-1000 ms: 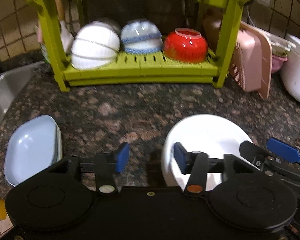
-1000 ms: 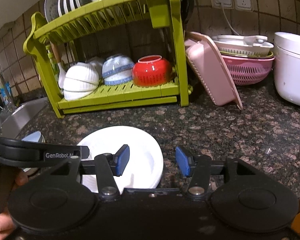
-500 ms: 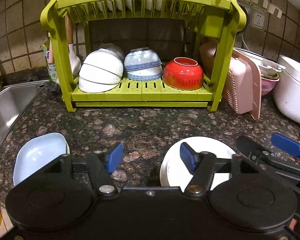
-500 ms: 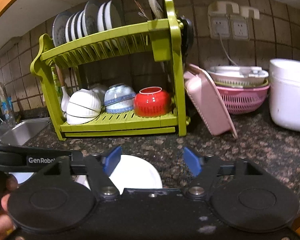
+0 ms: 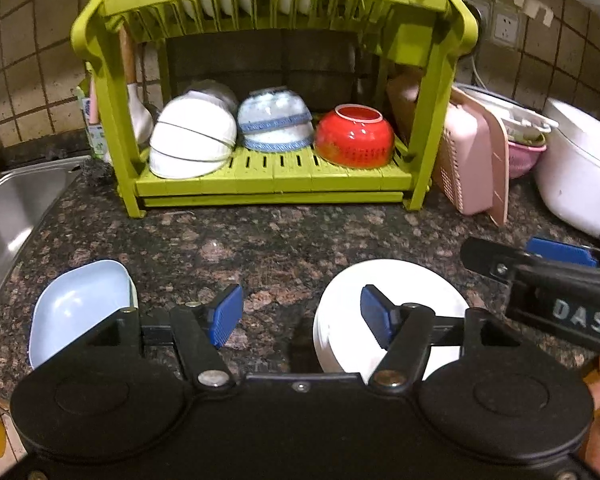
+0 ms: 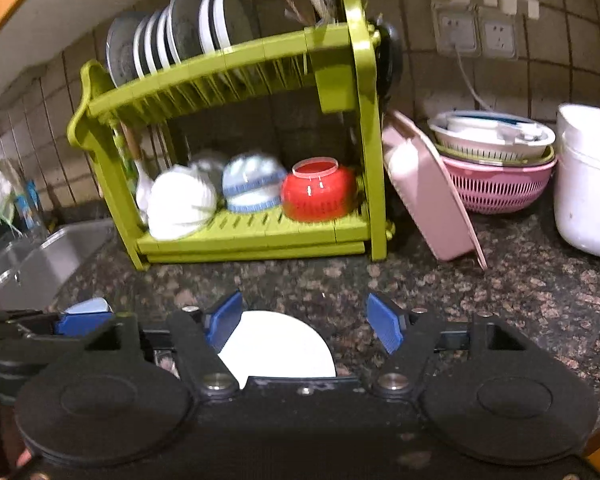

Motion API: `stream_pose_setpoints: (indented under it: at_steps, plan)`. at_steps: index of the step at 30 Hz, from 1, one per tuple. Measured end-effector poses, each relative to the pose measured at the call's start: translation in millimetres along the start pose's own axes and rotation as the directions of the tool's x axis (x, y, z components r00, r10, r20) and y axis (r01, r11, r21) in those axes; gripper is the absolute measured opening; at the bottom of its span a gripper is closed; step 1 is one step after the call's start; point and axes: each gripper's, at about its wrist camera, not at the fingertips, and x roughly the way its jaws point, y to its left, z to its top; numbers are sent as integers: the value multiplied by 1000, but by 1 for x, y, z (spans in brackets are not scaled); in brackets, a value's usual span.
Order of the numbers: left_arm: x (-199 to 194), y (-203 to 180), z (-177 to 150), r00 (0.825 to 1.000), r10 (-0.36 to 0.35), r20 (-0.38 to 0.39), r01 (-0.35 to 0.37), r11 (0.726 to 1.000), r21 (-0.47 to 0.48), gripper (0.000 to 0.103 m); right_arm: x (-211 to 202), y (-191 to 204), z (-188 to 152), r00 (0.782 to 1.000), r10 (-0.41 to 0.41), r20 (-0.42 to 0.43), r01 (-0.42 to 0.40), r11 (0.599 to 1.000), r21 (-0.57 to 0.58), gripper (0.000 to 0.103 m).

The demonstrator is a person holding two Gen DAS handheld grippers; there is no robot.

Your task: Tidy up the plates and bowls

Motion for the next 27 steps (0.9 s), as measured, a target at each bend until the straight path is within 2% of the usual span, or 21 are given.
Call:
stream_pose_setpoints:
  at_steps: [5, 9, 17, 23, 27]
  plan:
    - [7, 0, 0, 999, -6, -41, 6, 1000, 4, 64, 14, -5, -9, 999, 17, -30, -15, 999, 50, 69]
    - [12, -1, -1, 998, -1, -62, 2, 1000, 15, 63, 22, -8, -17, 996, -1, -85, 6, 998, 56, 56]
    - [24, -2, -1, 992, 7, -124, -4, 1000, 24, 63, 33, -14, -26, 984, 28, -174, -9, 994, 110, 54]
    - [36, 5, 1, 985, -7, -170, 3, 1000, -22, 63, 38, -13, -28, 980, 19, -197, 3, 994, 111, 54]
    - [41, 3, -1, 984, 5, -181, -8, 1000, -16, 63, 43, -15, -30, 977, 12, -214, 16, 992, 127, 50]
